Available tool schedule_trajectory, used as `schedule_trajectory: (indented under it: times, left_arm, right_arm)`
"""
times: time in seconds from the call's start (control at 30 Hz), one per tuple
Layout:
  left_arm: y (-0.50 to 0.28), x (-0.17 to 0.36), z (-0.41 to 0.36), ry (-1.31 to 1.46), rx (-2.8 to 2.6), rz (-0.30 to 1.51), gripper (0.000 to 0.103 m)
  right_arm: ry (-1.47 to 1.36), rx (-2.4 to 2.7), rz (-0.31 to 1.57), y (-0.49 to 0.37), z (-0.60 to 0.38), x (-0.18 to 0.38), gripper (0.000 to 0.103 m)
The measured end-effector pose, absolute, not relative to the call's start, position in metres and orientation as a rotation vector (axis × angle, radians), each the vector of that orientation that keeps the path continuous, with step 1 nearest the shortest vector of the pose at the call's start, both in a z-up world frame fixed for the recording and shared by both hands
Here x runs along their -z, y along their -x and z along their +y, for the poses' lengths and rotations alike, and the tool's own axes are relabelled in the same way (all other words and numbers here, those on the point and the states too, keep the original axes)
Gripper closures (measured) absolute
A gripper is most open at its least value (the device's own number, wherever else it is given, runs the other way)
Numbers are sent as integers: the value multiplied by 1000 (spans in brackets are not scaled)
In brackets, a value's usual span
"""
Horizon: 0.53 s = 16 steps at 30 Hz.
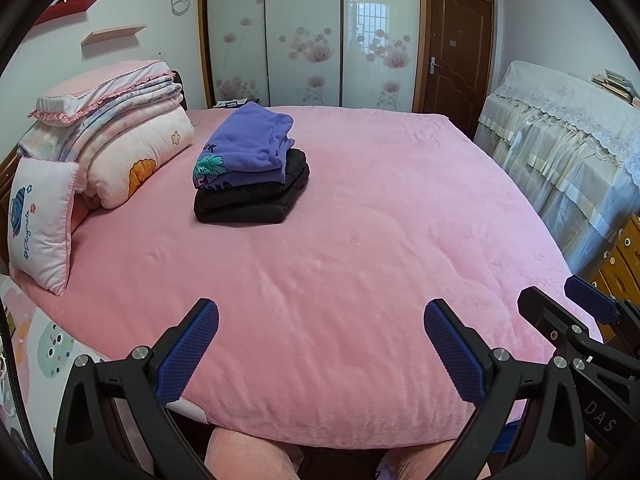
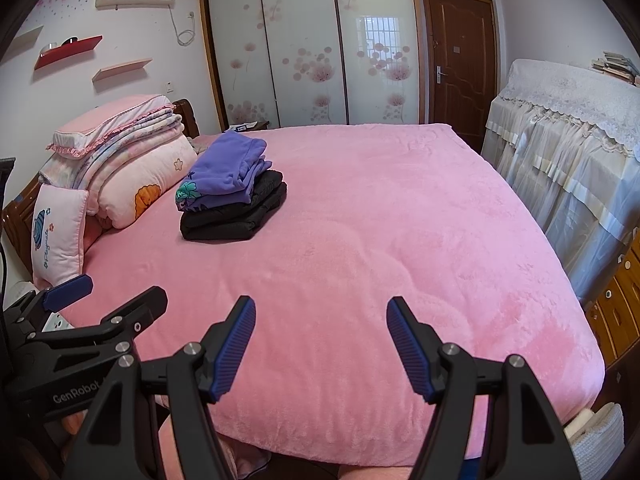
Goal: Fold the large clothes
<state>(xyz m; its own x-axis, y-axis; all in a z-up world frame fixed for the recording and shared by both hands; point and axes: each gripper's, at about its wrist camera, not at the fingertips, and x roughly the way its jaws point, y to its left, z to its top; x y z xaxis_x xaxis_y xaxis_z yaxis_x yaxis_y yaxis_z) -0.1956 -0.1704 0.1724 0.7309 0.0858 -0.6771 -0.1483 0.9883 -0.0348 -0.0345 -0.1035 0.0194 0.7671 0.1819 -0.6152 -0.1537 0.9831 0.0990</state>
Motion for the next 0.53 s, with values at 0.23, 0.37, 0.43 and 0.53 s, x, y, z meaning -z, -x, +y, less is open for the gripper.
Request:
schedule_trajectory:
  times: [0.23,0.37,0.43,0.53]
  left_arm:
    - [195,-171,-170,95,-127,747,2]
    - [194,-170,-170,98,-125,750,2]
    - [194,-169,-170,96,-125,750,2]
    - [193,-169,-170,92,-127,751,2]
  right_arm:
    - [-45,-180,673,33,-103,-21,35]
    - [-44,-182,677,35,-101,-19,35]
    - [-43,-182,676,35,-101,-19,35]
    - [-46,-182,678,35,-101,-19,35]
